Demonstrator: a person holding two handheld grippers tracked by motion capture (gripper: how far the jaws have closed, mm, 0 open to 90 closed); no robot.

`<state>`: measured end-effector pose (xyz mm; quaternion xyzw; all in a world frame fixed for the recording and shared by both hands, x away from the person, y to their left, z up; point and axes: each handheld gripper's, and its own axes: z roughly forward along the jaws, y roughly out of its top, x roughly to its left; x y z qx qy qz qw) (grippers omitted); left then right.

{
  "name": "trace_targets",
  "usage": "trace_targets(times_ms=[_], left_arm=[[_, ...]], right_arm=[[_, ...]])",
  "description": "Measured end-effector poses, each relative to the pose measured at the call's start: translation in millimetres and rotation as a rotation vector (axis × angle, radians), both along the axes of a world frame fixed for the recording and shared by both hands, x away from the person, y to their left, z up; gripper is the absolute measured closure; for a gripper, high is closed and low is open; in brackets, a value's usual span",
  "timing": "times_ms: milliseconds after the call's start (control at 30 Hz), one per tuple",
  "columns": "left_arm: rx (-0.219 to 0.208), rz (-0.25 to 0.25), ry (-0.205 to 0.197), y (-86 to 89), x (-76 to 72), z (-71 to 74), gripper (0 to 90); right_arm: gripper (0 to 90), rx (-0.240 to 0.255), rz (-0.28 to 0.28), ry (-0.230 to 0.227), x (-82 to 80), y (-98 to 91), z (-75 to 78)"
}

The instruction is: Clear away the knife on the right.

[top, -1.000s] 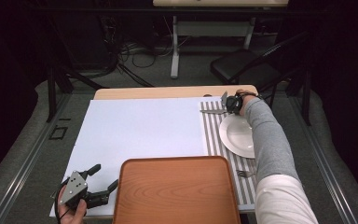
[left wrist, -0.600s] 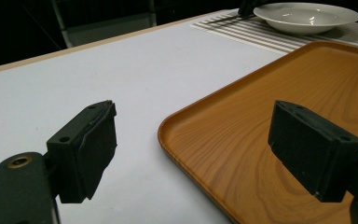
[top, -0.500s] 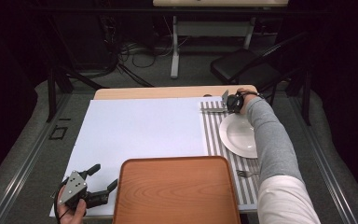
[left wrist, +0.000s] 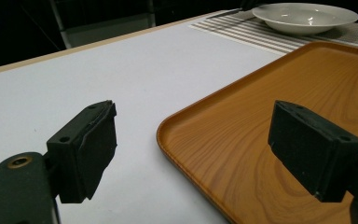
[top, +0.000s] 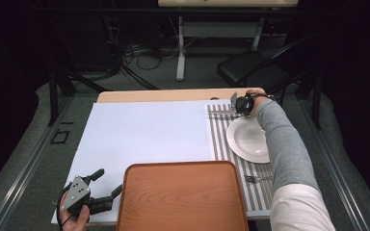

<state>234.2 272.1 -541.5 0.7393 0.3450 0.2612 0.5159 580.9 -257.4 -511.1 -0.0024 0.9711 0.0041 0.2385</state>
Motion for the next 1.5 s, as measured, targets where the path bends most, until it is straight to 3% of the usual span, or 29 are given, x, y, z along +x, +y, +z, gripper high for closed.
trace_targets(times_ms=[400,567,800,900,1200,1233,1267,1300,1500], left_arm=[[0.003,-0.007,-0.005,-1.2,0.1,0.7,15.7],[-0.007,-0.01,-0.007,-0.3,0.1,0.9,15.7],[-0.009,-0.016,-0.013,-0.2,-0.4,2.0,15.7],[-0.013,-0.02,-0.016,0.2,-0.1,2.4,15.7],[-0.022,-0.026,-0.014,-0.2,1.4,2.3,15.7],[-0.022,-0.027,-0.014,-0.2,1.5,2.3,15.7],[-0.021,-0.027,-0.015,-0.2,1.4,2.4,15.6],[-0.02,-0.028,-0.016,-0.2,1.3,2.5,15.7],[-0.018,-0.025,-0.017,-1.0,0.6,2.8,15.7]], right_arm=[[80.3,-0.017,-0.021,-0.012,-10.8,0.0,14.5],[80.4,-0.031,0.001,-0.015,-18.2,2.3,22.3],[80.4,-0.013,-0.02,-0.028,-32.5,5.3,32.3],[80.4,-0.055,-0.045,-0.002,-39.4,8.3,40.0],[80.4,0.024,-0.152,0.016,-55.0,8.0,54.5],[80.4,0.063,-0.16,0.012,-56.8,6.3,52.9],[80.4,-0.045,-0.212,0.062,-59.4,8.9,63.0],[80.4,0.04,-0.206,0.036,-60.7,5.5,58.0],[80.4,0.144,-0.31,0.077,-70.7,-7.4,62.0]])
